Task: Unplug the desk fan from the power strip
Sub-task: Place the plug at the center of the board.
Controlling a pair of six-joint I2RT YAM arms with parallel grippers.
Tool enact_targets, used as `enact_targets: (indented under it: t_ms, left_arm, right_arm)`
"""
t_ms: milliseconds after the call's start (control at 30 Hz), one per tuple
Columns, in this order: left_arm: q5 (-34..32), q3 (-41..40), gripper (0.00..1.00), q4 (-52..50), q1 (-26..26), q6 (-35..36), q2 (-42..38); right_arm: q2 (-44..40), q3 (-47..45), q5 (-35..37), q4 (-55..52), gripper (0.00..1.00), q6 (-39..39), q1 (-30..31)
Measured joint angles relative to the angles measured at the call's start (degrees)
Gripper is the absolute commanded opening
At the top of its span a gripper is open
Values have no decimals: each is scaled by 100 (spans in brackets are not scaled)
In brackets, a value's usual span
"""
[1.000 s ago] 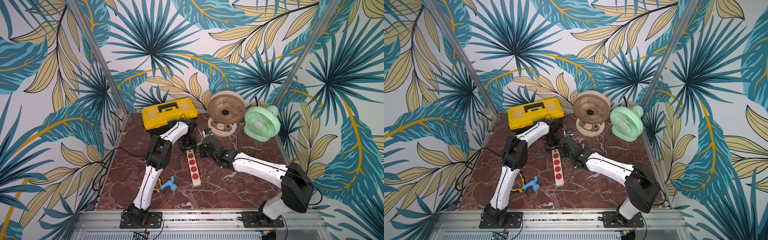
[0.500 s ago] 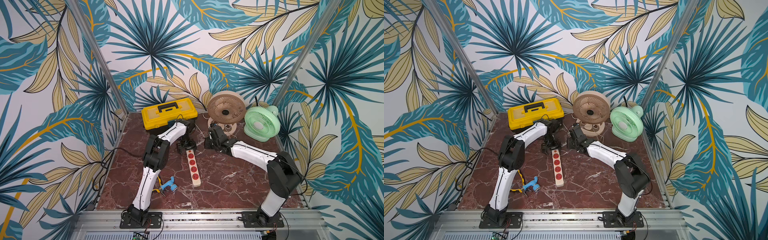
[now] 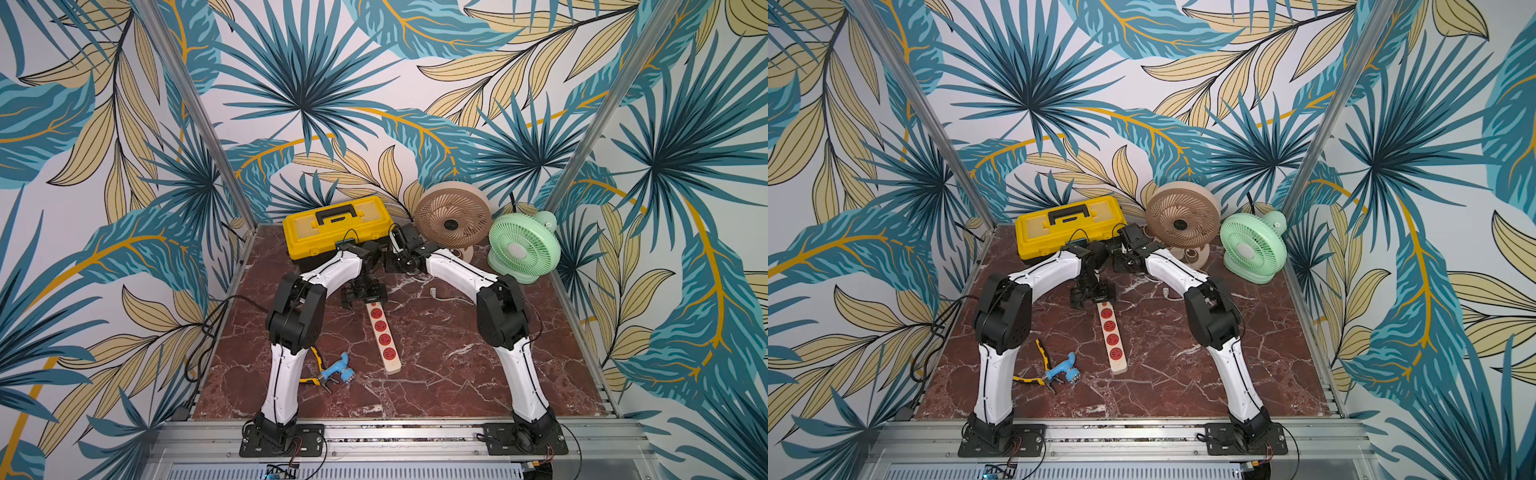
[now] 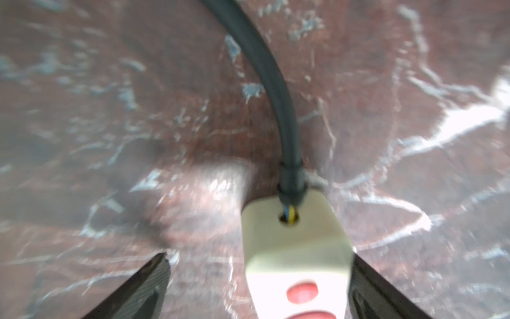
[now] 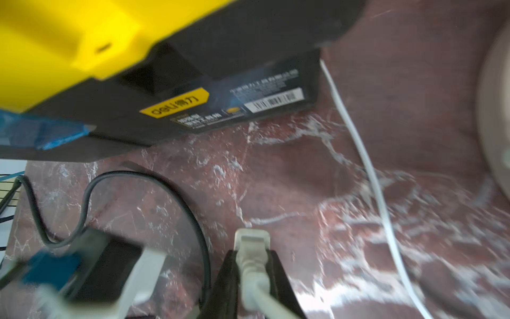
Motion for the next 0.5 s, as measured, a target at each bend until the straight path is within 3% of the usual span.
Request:
enact_targets:
  t_ms: [67, 200, 400, 500]
  left_arm:
    - [-11, -205, 100, 149, 2, 42, -337]
    - [-11, -595, 100, 494, 9, 98, -1058]
    - [-79, -1117, 100, 1051, 11, 129, -2050]
    - [-219, -1255, 100, 1248, 11, 127, -2448]
  right_arm:
    - [343, 350, -114, -162, 1, 17, -35]
    - [743, 664, -286, -352, 14, 96, -129]
    - [750, 662, -223, -586, 60, 146, -236]
    - [682, 529, -146, -529, 78, 46, -234]
